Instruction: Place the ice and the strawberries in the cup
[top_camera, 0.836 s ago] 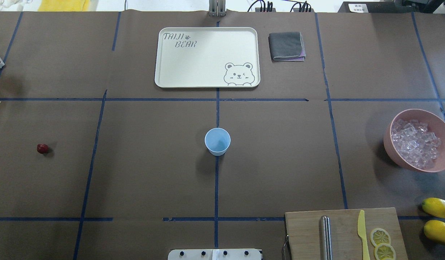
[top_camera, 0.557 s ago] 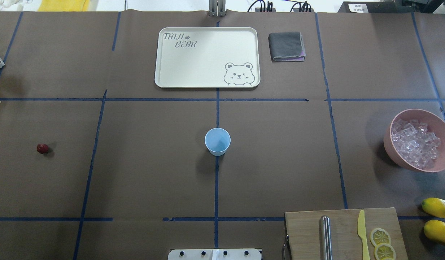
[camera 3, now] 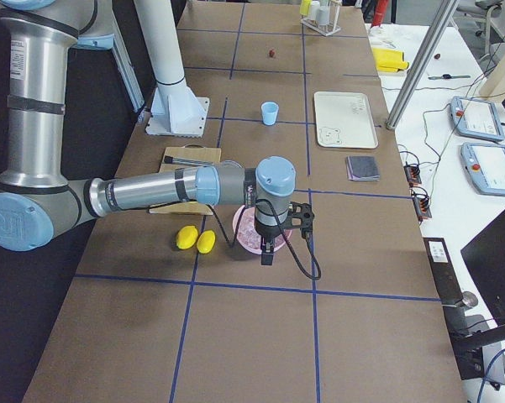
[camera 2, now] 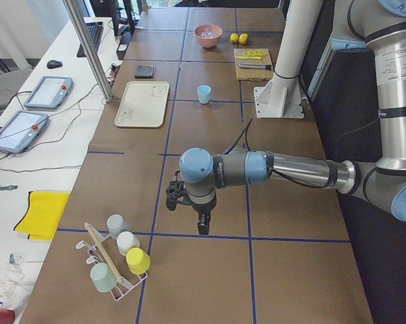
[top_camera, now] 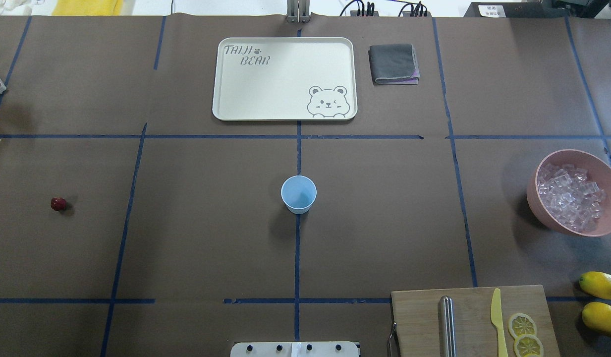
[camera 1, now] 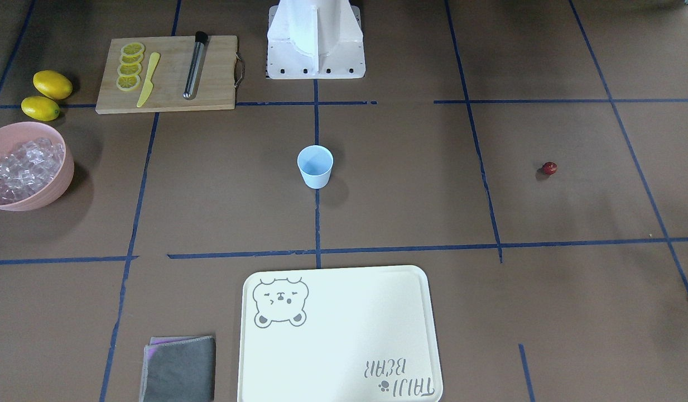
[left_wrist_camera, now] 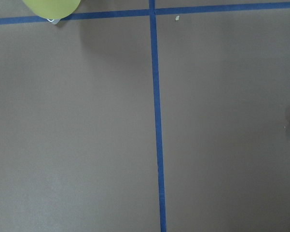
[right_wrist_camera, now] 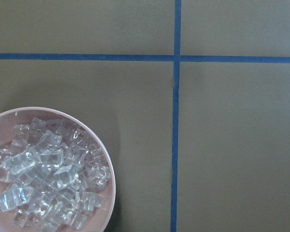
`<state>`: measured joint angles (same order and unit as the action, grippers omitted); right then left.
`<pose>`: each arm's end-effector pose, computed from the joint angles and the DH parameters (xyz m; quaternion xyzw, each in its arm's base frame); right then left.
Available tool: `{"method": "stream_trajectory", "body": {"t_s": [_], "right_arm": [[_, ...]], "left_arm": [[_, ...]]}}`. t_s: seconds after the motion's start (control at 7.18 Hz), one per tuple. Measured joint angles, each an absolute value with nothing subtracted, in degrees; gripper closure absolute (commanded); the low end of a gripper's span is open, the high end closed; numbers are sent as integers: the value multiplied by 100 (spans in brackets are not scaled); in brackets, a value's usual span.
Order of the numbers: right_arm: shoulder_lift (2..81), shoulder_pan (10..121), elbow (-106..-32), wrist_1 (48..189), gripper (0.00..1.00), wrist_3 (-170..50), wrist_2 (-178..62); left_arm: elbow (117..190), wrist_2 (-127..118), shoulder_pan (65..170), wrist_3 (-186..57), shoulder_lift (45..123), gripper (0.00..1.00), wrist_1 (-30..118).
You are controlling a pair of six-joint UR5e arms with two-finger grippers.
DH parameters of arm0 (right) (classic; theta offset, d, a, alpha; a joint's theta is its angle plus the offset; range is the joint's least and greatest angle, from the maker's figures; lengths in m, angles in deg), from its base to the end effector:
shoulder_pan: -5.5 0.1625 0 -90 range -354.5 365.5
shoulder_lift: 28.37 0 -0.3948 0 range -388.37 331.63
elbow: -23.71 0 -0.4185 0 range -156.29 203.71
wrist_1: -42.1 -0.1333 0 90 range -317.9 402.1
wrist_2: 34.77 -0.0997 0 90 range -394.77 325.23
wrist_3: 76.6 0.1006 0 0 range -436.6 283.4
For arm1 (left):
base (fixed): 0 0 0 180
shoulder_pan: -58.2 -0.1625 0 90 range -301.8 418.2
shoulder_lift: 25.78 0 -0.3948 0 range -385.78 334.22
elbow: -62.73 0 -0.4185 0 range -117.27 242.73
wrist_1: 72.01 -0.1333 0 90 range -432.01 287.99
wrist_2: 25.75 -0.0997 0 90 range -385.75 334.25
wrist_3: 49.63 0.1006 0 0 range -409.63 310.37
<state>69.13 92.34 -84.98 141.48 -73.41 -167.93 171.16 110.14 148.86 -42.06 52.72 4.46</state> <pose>0.0390 -0.4638 0.5429 -0.0057 -0.3680 -0.0056 0.9298 -0.0660 -0.4270 0.5799 -0.0249 0.3920 0.0330 0.9190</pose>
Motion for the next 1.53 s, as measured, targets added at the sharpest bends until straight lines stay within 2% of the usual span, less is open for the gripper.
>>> {"method": "stream_trajectory", "body": {"t_s": [0.97, 1.53], "right_arm": [[6953, 8782, -8498, 13424, 1, -7367, -16828], [6952, 8022, -8677, 13104, 1, -6604, -17157]], "left_arm": [[17161, 11037, 14849, -4237, 5178, 0, 568], [17190, 11041, 14821, -4248, 5212, 0, 583]]}}
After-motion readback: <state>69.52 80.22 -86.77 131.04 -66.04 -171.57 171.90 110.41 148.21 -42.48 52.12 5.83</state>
